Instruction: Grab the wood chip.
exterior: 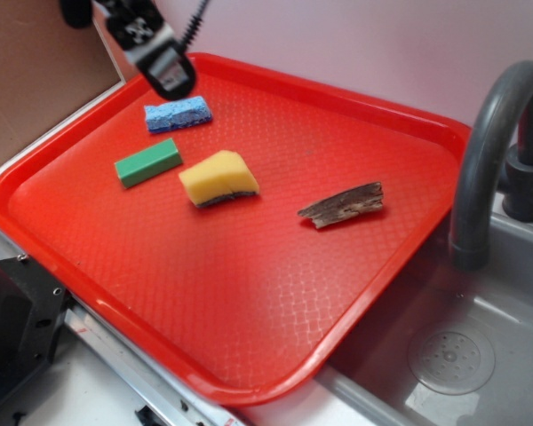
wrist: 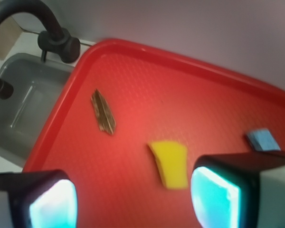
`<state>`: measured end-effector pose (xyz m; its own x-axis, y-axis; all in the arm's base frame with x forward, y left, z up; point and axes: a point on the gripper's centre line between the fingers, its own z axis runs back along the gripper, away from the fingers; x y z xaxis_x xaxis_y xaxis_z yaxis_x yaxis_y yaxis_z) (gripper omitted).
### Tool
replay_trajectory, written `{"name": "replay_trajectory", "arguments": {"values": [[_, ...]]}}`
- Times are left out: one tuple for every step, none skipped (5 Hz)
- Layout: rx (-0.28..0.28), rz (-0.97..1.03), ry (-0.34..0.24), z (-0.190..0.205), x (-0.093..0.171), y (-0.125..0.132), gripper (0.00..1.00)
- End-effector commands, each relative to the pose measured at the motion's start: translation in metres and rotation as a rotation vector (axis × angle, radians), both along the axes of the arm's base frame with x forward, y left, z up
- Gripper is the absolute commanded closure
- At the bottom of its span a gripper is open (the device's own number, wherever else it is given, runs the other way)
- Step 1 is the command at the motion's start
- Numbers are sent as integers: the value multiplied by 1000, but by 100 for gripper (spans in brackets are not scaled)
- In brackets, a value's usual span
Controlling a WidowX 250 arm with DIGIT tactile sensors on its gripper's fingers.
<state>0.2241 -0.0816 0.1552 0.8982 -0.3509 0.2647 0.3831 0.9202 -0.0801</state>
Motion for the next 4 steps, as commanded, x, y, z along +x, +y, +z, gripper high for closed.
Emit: {"name": "replay_trajectory", "arguments": {"values": [[67,-84,-56,-12,30,-37,0],[75,-116,-23,-33,41,-45,0],[83,-129,39,-61,51,-48,0],[112,-171,51,-82,54,-59,0]]}}
